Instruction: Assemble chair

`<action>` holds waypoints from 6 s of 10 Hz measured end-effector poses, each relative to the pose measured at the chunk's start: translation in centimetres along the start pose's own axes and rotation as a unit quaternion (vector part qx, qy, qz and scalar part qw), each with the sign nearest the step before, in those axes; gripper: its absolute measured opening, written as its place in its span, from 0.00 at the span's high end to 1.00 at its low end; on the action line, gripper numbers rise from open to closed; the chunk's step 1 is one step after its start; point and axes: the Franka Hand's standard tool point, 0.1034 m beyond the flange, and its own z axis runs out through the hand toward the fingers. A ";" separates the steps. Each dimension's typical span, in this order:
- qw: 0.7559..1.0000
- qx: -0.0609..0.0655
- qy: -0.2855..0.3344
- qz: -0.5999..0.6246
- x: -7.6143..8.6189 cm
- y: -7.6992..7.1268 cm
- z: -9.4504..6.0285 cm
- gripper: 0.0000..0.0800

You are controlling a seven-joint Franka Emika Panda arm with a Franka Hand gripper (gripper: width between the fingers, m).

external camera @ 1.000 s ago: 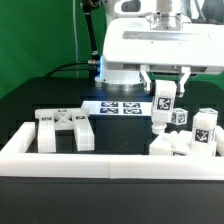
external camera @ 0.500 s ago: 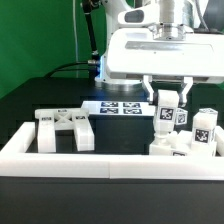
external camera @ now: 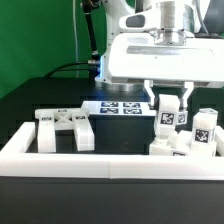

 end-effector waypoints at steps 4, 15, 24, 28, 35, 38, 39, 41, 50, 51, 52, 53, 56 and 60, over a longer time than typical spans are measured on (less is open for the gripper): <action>1.000 0.000 0.007 -0.005 -0.4 -0.4 0.4 0.64; 1.000 0.000 0.008 -0.012 -0.6 -0.5 0.6 0.64; 1.000 -0.002 0.016 -0.015 -0.5 -0.5 0.7 0.64; 1.000 -0.001 0.001 -0.018 -0.8 -0.4 0.9 0.29; 1.000 0.004 -0.013 -0.025 1.4 0.2 -1.1 0.19; 0.999 0.006 -0.033 -0.021 1.6 0.5 -0.9 0.19; 0.999 0.004 -0.032 -0.021 1.7 0.7 -0.8 0.19; 0.997 0.012 -0.079 -0.018 0.8 0.4 -0.5 0.19; 0.967 0.039 -0.253 -0.010 0.8 0.1 0.1 0.19; 0.967 0.039 -0.253 -0.009 0.8 0.2 0.1 0.19; 0.966 0.039 -0.254 -0.009 0.8 0.2 0.1 0.19; 0.966 0.039 -0.254 -0.009 0.8 0.2 0.1 0.33; 0.966 0.039 -0.254 -0.009 0.8 0.2 0.1 0.64; 0.966 0.039 -0.254 -0.009 0.8 0.2 0.1 0.64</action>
Offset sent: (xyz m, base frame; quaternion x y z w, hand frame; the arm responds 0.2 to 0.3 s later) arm -0.0063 0.0045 -0.0109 -0.0036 0.0123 0.0019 0.9999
